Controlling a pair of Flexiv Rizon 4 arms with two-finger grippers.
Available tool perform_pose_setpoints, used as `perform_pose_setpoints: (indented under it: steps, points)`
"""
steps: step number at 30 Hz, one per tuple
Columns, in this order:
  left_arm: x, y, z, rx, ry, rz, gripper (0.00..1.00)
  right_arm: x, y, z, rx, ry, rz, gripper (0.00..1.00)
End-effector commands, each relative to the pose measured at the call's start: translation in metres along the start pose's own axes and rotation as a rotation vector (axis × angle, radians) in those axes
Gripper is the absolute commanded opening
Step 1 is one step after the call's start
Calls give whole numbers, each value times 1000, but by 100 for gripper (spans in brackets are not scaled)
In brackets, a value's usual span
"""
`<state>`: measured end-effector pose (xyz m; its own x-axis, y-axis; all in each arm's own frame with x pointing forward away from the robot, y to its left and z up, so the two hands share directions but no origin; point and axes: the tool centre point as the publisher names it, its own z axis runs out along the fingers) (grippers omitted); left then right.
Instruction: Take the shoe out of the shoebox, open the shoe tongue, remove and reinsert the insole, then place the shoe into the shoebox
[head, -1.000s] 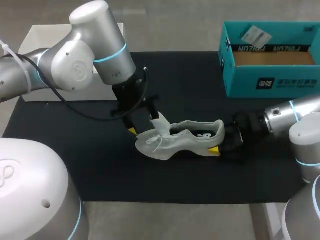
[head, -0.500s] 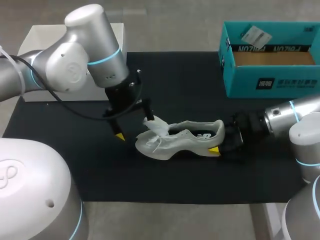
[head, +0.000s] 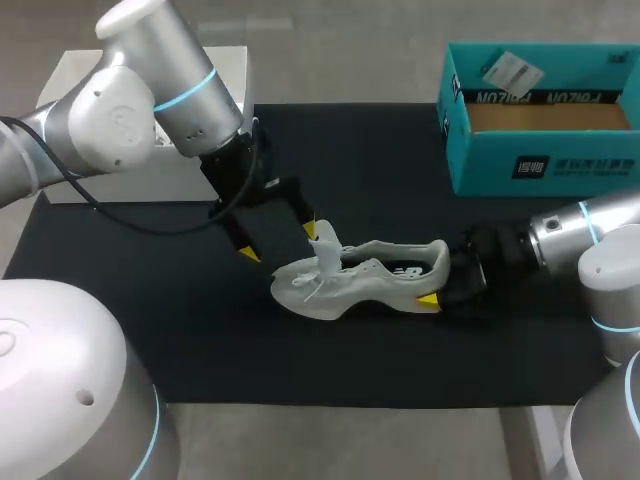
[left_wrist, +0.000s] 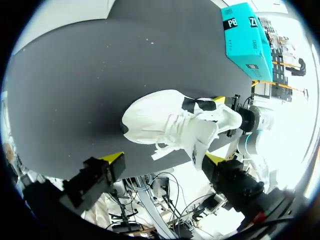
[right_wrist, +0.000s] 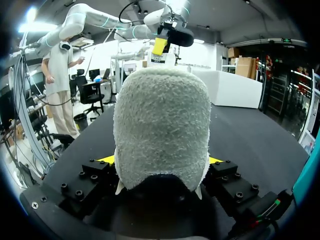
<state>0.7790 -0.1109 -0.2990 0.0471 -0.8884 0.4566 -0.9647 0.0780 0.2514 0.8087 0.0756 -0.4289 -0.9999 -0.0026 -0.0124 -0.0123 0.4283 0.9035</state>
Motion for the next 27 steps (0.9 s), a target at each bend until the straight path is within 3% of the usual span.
perform_pose_setpoints:
  steps: [1,4,9,13,19,23,27]
  points:
    - [17,-5,-9,-216,-29,312,100,0,-1,2,2,-2,0,0]
    - [29,8,-17,-421,-131,658,100,0,-1,2,2,-2,0,0]
    - [45,31,-42,-506,-317,1185,100,0,-1,2,2,-2,0,0]
    - [56,41,-63,-575,-315,1310,100,0,-1,2,2,-2,0,0]
    - [73,31,-60,-644,-545,1396,100,0,-1,2,2,-2,0,0]
    - [77,24,-55,-697,-642,1461,100,0,-1,2,2,-2,0,0]
    - [78,14,-55,-635,-670,1443,100,0,-1,2,2,-2,0,0]
